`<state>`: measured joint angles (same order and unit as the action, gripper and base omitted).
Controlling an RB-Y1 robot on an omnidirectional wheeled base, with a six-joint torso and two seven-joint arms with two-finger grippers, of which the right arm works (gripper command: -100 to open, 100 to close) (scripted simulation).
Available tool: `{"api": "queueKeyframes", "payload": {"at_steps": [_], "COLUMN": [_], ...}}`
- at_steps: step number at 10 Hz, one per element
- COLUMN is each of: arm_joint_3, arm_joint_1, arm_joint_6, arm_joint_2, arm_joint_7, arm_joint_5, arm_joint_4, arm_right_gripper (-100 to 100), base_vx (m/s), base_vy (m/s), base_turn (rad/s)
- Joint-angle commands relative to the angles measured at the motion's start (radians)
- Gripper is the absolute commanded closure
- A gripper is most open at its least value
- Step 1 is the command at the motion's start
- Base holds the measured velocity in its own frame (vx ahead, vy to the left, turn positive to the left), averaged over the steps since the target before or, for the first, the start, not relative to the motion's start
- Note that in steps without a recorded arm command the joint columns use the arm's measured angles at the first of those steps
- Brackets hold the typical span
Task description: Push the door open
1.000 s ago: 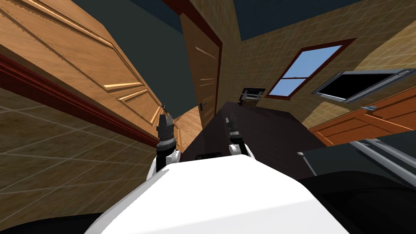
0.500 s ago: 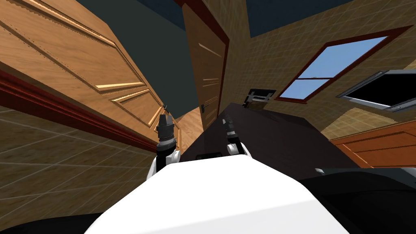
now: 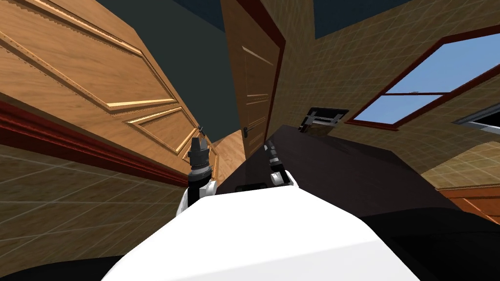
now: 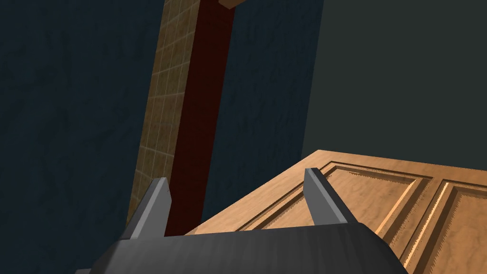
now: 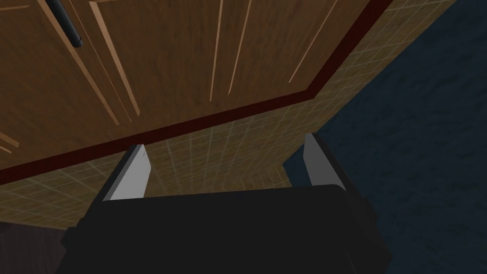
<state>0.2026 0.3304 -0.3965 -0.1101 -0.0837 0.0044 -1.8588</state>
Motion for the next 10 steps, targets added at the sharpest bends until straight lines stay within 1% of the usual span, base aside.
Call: {"api": "queueKeyframes", "payload": {"at_steps": [1,5,10], "arm_joint_3": [0.014,0.045,0.083], "arm_joint_1": [-0.016,-0.054,-0.100], "arm_joint_6": [0.007,0.032,0.062], "arm_joint_2": [0.000,0.000,0.003], "arm_joint_7": [0.000,-0.006,-0.012], "arm_joint_5": [0.007,0.021,0.038], "arm_joint_4": [0.035,0.108,0.196], "arm_right_gripper": [-100,-100,-100], "base_vx": [0.148,0.163,0.152], "base_vy": [-0.133,-0.138,-0.121], "base_turn": [0.151,0.169,0.154]}}
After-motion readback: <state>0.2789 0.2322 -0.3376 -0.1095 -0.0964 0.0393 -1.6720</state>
